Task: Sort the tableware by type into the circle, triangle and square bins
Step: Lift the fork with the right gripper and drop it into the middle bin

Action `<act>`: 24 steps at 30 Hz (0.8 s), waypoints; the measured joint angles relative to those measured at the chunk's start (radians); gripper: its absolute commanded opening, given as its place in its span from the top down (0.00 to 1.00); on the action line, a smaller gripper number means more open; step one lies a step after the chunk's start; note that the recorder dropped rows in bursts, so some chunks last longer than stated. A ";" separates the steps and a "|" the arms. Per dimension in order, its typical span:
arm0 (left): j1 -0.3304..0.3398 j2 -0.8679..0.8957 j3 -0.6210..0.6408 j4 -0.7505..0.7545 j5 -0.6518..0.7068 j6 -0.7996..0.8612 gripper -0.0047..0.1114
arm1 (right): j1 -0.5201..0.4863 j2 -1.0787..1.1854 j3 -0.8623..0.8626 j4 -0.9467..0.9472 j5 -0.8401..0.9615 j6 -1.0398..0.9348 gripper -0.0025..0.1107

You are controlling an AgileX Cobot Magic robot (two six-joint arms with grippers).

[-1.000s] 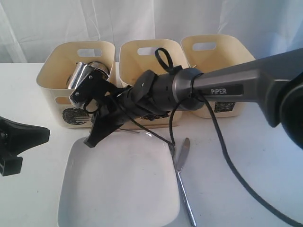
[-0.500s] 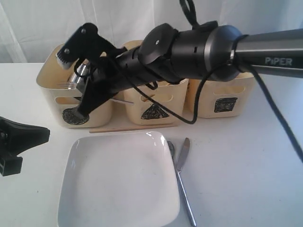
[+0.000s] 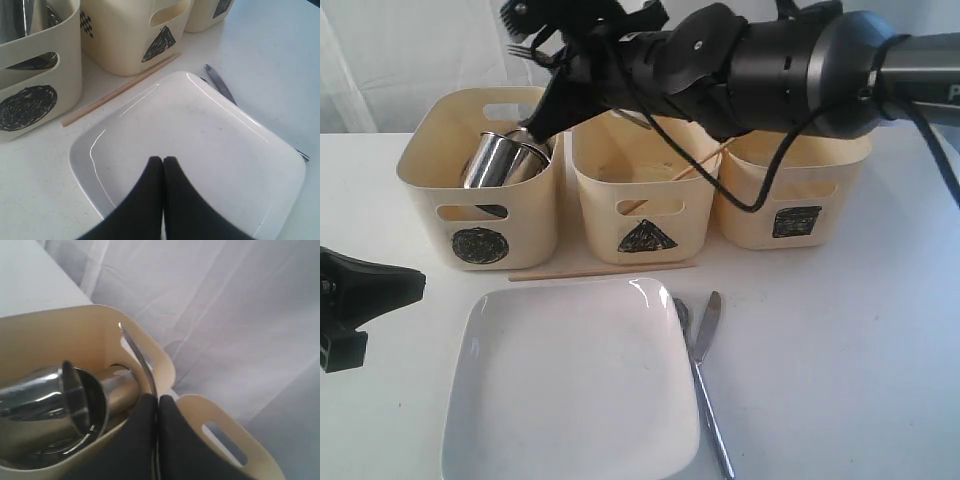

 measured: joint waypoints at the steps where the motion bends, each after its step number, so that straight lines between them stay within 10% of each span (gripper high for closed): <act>1: 0.000 0.000 0.000 0.000 0.000 0.000 0.96 | -0.017 0.000 0.000 0.000 -0.005 0.000 0.98; 10: 0.000 0.000 0.000 0.000 0.000 0.000 0.96 | -0.114 0.053 0.000 0.000 -0.014 0.000 0.95; 19: 0.000 0.000 0.000 0.000 0.000 0.000 0.96 | -0.120 0.074 0.000 0.002 -0.002 0.000 0.53; 24: 0.000 0.000 0.000 0.000 0.000 0.000 0.96 | -0.120 0.053 0.000 0.005 0.051 0.039 0.62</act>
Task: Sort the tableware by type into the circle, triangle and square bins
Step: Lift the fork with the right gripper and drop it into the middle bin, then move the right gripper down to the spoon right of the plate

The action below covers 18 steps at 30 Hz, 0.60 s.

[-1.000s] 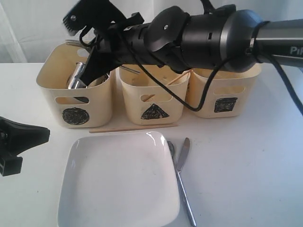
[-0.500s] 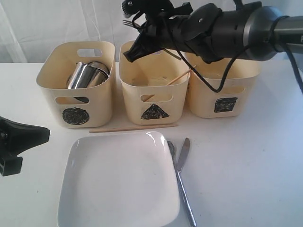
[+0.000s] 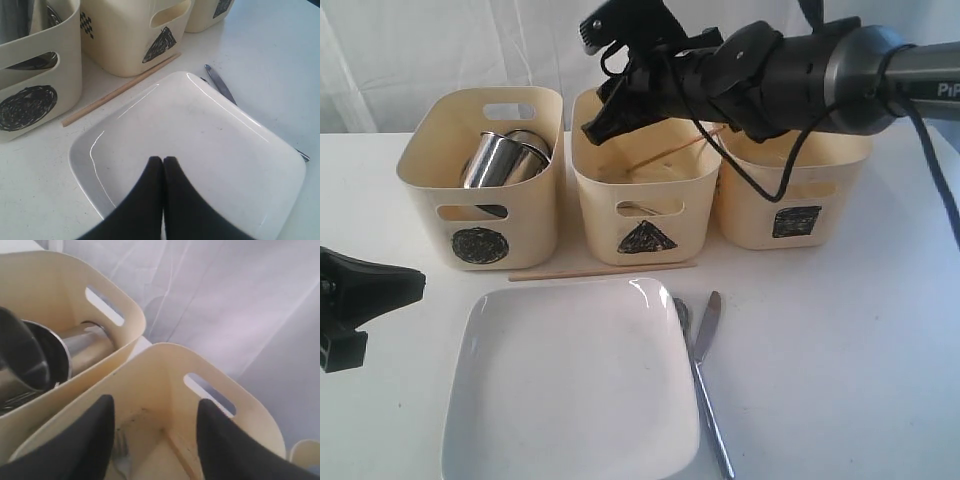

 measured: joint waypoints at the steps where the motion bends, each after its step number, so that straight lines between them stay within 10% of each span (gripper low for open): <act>1: 0.000 0.000 0.000 0.000 0.000 0.000 0.96 | 0.000 -0.013 0.000 0.000 0.036 0.003 0.66; 6: 0.000 0.000 0.000 0.000 0.000 0.000 0.96 | -0.001 -0.139 0.000 -0.020 0.331 0.062 0.98; 18: 0.000 0.000 0.000 0.004 0.000 -0.011 0.96 | -0.001 -0.454 0.209 -0.487 0.725 0.660 0.98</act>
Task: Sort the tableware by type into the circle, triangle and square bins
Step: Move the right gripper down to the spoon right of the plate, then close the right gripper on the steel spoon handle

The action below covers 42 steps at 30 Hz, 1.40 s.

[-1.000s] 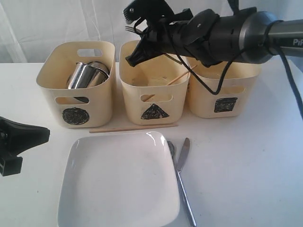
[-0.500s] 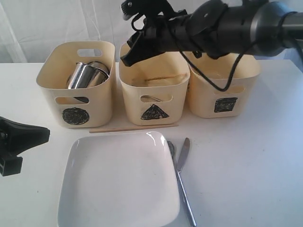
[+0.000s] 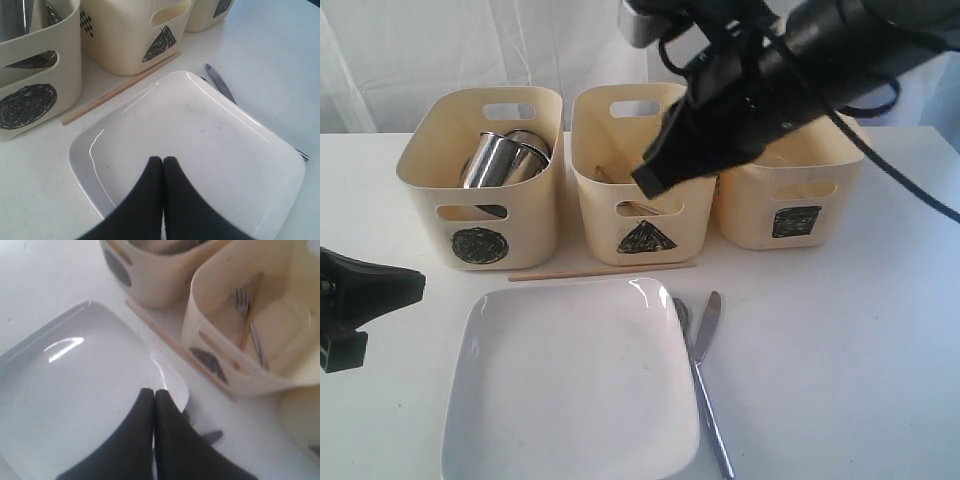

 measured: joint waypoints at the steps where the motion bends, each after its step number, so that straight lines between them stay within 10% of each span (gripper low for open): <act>1: 0.000 0.000 0.000 0.004 0.000 -0.002 0.96 | 0.000 -0.032 0.037 -0.021 0.017 0.046 0.98; 9: 0.000 0.000 0.025 0.040 -0.023 -0.090 0.96 | 0.000 -0.119 0.366 -0.089 -0.004 0.225 0.96; 17: 0.000 0.000 0.025 0.069 -0.019 -0.135 0.96 | 0.000 -0.120 0.516 -0.154 -0.133 0.237 0.62; 24: 0.000 0.000 0.025 0.069 -0.010 -0.137 0.96 | 0.000 -0.112 0.533 -0.155 -0.440 0.442 0.62; 42: 0.000 0.000 0.025 0.069 -0.002 -0.139 0.96 | 0.000 0.293 0.380 -0.155 -0.431 0.635 0.62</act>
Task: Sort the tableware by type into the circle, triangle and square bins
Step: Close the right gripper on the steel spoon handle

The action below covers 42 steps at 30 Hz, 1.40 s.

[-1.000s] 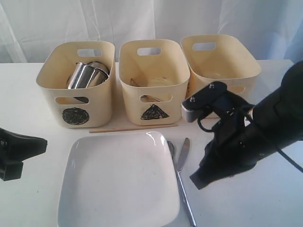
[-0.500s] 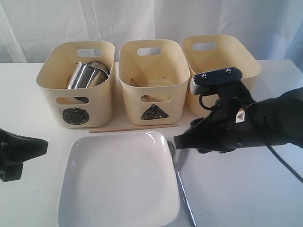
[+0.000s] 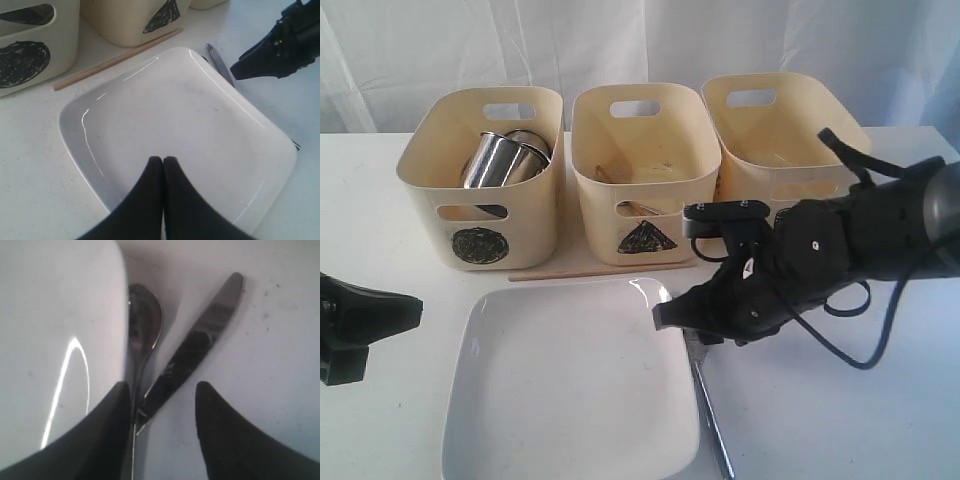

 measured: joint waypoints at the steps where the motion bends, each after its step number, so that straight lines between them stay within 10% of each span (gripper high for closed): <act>1: 0.000 0.000 0.000 0.000 0.000 0.000 0.96 | 0.000 0.012 -0.018 0.000 0.005 0.009 0.62; 42: 0.000 0.000 0.000 0.000 0.005 -0.004 0.96 | -0.036 0.171 -0.171 -0.222 0.081 0.189 0.62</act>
